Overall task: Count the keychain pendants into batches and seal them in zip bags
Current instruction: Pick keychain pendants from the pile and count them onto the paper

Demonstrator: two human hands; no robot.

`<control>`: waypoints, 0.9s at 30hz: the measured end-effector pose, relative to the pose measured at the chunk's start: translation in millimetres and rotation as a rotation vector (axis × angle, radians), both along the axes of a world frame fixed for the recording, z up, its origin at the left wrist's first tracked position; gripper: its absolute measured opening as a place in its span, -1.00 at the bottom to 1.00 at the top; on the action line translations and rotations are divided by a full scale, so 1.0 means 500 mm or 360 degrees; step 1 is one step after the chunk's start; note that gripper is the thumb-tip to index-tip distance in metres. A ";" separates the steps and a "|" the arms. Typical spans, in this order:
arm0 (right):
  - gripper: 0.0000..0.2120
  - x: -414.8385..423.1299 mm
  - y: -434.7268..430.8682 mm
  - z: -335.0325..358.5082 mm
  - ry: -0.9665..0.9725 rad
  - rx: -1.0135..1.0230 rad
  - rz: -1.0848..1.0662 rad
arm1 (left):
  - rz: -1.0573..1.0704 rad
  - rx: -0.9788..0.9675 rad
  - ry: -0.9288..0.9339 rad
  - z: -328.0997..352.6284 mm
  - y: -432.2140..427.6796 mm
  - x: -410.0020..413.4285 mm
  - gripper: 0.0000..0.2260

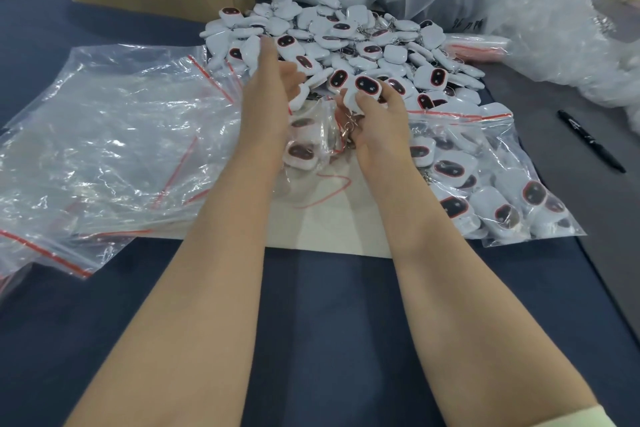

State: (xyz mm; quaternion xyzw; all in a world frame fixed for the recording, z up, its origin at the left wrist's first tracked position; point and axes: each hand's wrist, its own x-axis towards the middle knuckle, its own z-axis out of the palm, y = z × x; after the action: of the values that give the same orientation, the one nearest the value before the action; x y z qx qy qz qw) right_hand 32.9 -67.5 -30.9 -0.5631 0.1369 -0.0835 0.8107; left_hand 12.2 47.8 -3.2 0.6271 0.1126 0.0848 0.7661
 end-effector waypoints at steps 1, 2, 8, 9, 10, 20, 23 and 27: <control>-0.69 -0.002 -0.001 0.002 -0.0018 0.0047 0.0020 | 0.0088 -0.0008 -0.0004 0.002 0.004 0.001 -0.57; -0.70 -0.003 -0.002 0.003 -0.0032 0.0087 0.0032 | 0.0138 0.0093 -0.0027 0.004 0.005 -0.001 -0.63; -0.68 -0.008 0.000 0.014 -0.0029 0.0197 0.0025 | -0.0494 0.1261 -0.0311 -0.032 0.006 -0.025 -0.21; -0.67 -0.011 0.001 0.017 -0.0042 0.0218 0.0031 | -0.0546 0.1420 -0.0298 -0.036 0.007 -0.023 -0.11; -0.66 -0.013 0.001 0.018 -0.0055 0.0214 0.0034 | -0.0579 0.1574 -0.0259 -0.040 0.009 -0.020 -0.03; -0.75 -0.012 0.003 0.026 0.0027 -0.0674 0.0006 | -0.0510 0.1768 -0.0133 -0.053 0.006 -0.007 -0.22; -0.73 -0.014 0.000 0.022 0.0072 -0.0914 0.0060 | -0.0488 0.1686 -0.0128 -0.052 0.003 -0.002 -0.52; -0.71 -0.017 0.004 0.021 0.0046 -0.1075 0.0055 | -0.0437 0.1437 -0.0083 -0.047 -0.009 -0.005 -0.54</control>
State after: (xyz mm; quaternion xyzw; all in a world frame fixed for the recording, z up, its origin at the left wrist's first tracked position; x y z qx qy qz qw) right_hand 24.2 -65.4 -20.2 -0.8032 0.1034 -0.1025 0.5777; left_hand 9.6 43.5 -26.6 0.9042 -0.0389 0.0390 0.4235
